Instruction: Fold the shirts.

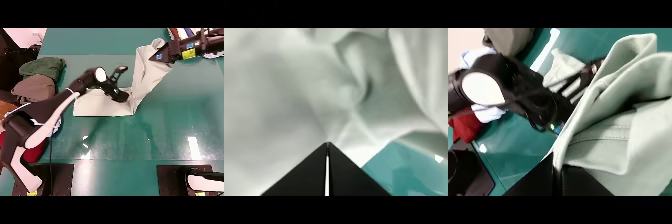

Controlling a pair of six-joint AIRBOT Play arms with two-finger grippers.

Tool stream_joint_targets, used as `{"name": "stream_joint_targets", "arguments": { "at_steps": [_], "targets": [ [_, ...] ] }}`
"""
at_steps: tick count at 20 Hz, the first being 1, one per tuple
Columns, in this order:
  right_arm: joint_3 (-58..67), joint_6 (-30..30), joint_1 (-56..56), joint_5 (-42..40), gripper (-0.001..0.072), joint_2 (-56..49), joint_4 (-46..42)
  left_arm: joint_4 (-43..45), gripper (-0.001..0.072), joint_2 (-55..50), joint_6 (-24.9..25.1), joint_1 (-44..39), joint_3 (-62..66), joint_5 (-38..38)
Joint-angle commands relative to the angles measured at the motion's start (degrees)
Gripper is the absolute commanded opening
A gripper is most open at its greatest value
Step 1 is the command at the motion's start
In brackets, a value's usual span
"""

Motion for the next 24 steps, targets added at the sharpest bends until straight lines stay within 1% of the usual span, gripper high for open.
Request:
{"name": "stream_joint_targets", "arguments": {
  "at_steps": [1,3,5,7,10,11,12,13,14,15,17,18,20,22,24],
  "targets": [
    [0.11,-1.16,4.46,-0.33,0.0013,-1.99,0.11,6.93,0.0019,5.20,0.00,6.19,0.07,-4.92],
    [0.11,-1.77,8.46,-3.06,0.0012,-3.74,0.20,9.81,0.0019,8.55,0.04,11.19,0.07,-7.41],
    [0.11,-4.02,13.70,-7.96,0.0013,-6.03,0.15,11.56,0.0019,12.31,0.07,16.57,0.07,-8.48],
    [0.11,-4.46,19.80,-15.89,0.0013,-9.38,0.22,12.00,0.0020,16.13,0.04,21.73,0.07,-8.41],
    [0.11,-7.61,28.81,-29.75,0.0016,-15.87,0.15,12.00,0.0020,20.55,0.02,27.78,0.07,-8.63],
    [0.11,-8.35,31.06,-33.75,0.0050,-17.86,0.17,12.00,0.0020,21.51,0.02,29.09,0.07,-8.94],
    [0.11,-8.50,32.92,-37.13,0.0305,-19.69,0.22,11.98,0.0020,22.27,0.02,30.18,0.07,-9.42],
    [0.11,-8.48,33.88,-38.95,0.0503,-20.79,0.33,11.98,0.0020,22.75,0.02,30.91,0.07,-10.12],
    [0.11,-8.48,34.05,-38.12,0.0510,-21.16,0.46,12.00,0.0020,23.28,0.04,31.28,0.07,-10.86],
    [0.11,-8.48,33.48,-35.47,0.0509,-20.85,0.33,12.24,0.0020,23.52,0.09,31.28,0.07,-11.39],
    [0.09,-8.46,30.51,-26.75,0.0493,-19.32,-0.87,11.72,0.0020,23.58,0.61,31.26,0.07,-12.44],
    [0.07,-8.39,28.24,-20.63,0.0433,-18.34,-2.43,11.72,0.0020,23.58,0.66,31.26,0.04,-12.85],
    [-1.77,-7.34,23.10,-11.28,0.0433,-16.22,-4.81,11.72,0.0020,23.58,0.70,31.26,0.02,-13.55],
    [-8.76,-6.73,17.25,-7.93,0.0433,-12.39,-4.96,11.67,0.0020,23.58,0.70,31.26,0.02,-13.99],
    [-18.53,-6.62,11.06,-9.20,0.0433,-7.32,-4.96,11.67,0.0020,23.58,0.70,31.26,0.02,-13.97]
  ]
}}
